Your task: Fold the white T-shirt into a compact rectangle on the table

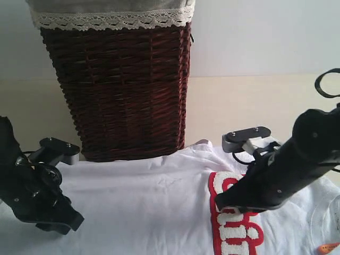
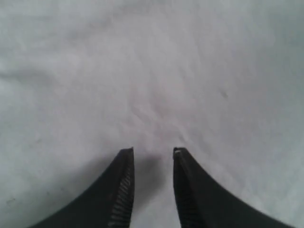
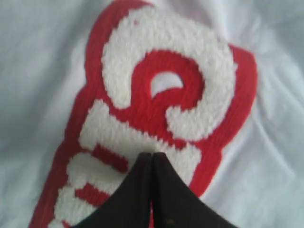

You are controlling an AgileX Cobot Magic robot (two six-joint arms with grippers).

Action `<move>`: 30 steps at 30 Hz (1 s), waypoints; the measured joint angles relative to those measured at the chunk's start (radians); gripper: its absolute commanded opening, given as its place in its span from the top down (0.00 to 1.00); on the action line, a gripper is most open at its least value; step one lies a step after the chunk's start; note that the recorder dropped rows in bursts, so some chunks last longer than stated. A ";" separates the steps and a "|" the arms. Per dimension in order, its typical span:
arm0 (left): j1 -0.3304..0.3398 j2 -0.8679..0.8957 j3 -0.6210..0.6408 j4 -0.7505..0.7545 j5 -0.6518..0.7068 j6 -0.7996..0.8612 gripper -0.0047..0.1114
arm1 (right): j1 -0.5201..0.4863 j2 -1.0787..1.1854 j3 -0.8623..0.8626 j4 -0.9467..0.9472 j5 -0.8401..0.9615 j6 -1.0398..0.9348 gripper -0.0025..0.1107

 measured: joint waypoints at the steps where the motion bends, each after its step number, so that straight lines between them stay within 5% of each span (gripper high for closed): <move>1: 0.007 0.005 -0.002 0.002 0.000 -0.003 0.70 | 0.000 0.014 -0.019 -0.015 0.000 0.003 0.98; 13: 0.194 0.087 -0.071 -0.059 0.025 -0.023 0.70 | 0.000 0.158 -0.191 -0.156 0.015 0.086 0.98; 22: 0.243 0.069 -0.129 -0.052 0.121 0.009 0.70 | 0.000 0.108 -0.243 -0.337 0.162 0.086 0.98; 26: 0.245 -0.069 -0.131 -0.170 0.269 0.149 0.70 | -0.002 0.008 -0.245 -0.303 0.449 -0.114 0.98; 30: 0.148 -0.206 -0.133 -0.182 0.504 0.297 0.70 | -0.002 -0.015 -0.245 0.064 0.741 -0.625 0.93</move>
